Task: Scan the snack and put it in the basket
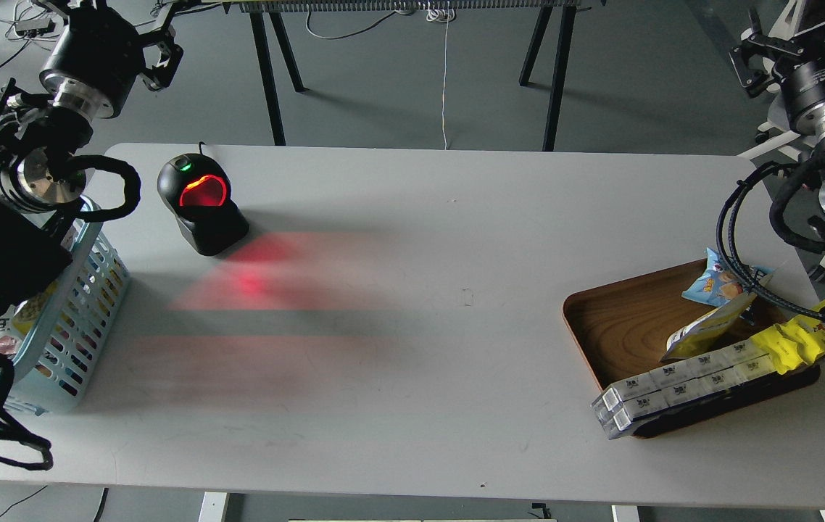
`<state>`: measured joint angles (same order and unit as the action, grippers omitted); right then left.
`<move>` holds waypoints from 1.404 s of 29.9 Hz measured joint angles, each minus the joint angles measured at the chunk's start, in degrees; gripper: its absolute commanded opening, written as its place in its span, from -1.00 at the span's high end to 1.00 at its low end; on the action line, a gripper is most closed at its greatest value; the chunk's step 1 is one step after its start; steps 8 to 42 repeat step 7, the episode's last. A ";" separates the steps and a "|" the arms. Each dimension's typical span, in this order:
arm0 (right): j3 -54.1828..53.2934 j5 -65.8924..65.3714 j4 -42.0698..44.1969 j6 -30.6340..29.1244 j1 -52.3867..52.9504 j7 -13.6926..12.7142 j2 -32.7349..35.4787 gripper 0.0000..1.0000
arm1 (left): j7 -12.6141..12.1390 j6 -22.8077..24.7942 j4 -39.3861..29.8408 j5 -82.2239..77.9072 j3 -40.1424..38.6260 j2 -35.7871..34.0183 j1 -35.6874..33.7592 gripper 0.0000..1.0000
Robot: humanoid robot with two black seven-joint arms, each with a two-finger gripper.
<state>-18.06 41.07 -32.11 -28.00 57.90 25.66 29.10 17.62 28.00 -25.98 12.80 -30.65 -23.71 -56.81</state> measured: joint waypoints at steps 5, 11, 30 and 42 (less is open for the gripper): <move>-0.12 -0.10 -0.12 0.00 0.14 0.00 -0.09 -0.99 | 0.00 0.00 -0.52 0.14 -2.69 -0.08 2.41 -0.86; -0.14 -0.11 -0.13 0.00 0.31 0.00 -0.09 -0.99 | 0.03 0.00 -0.55 0.18 -2.92 -0.07 2.70 -0.88; -0.14 -0.11 -0.13 0.00 0.31 0.00 -0.09 -0.99 | 0.03 0.00 -0.55 0.18 -2.92 -0.07 2.70 -0.88; -0.14 -0.11 -0.13 0.00 0.31 0.00 -0.09 -0.99 | 0.03 0.00 -0.55 0.18 -2.92 -0.07 2.70 -0.88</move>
